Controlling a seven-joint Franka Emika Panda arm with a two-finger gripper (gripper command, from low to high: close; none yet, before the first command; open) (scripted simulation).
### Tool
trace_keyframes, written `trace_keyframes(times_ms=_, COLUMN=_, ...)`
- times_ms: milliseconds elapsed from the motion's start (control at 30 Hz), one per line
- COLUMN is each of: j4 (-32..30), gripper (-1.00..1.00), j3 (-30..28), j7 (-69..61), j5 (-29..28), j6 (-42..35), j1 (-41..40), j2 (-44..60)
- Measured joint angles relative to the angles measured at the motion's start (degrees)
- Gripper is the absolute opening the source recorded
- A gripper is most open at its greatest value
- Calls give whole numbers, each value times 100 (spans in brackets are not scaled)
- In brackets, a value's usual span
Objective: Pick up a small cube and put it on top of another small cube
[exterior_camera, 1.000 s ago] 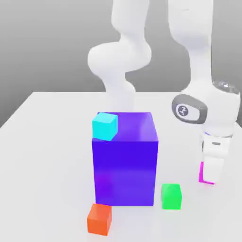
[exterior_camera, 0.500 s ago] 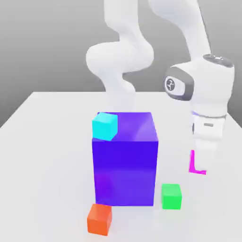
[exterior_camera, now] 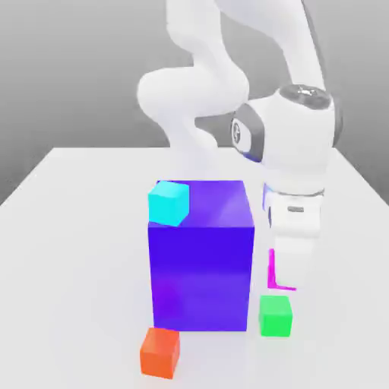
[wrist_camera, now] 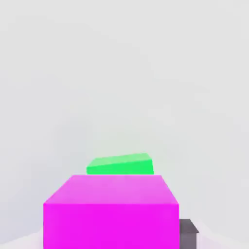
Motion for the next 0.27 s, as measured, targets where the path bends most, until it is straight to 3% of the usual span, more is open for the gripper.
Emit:
trace_keyframes(times_ms=167, j4=8, gripper=-100, j3=-33, j7=76, j5=-104, j6=580, j1=-14, j2=604)
trace_keyframes(times_ms=200, j4=6, gripper=100, j3=-49, j7=98, j5=-132, j6=666, j1=-8, j2=694)
trace_keyframes(times_ms=267, j4=6, gripper=100, j3=-49, j7=98, j5=-132, j6=666, j1=-8, j2=694)
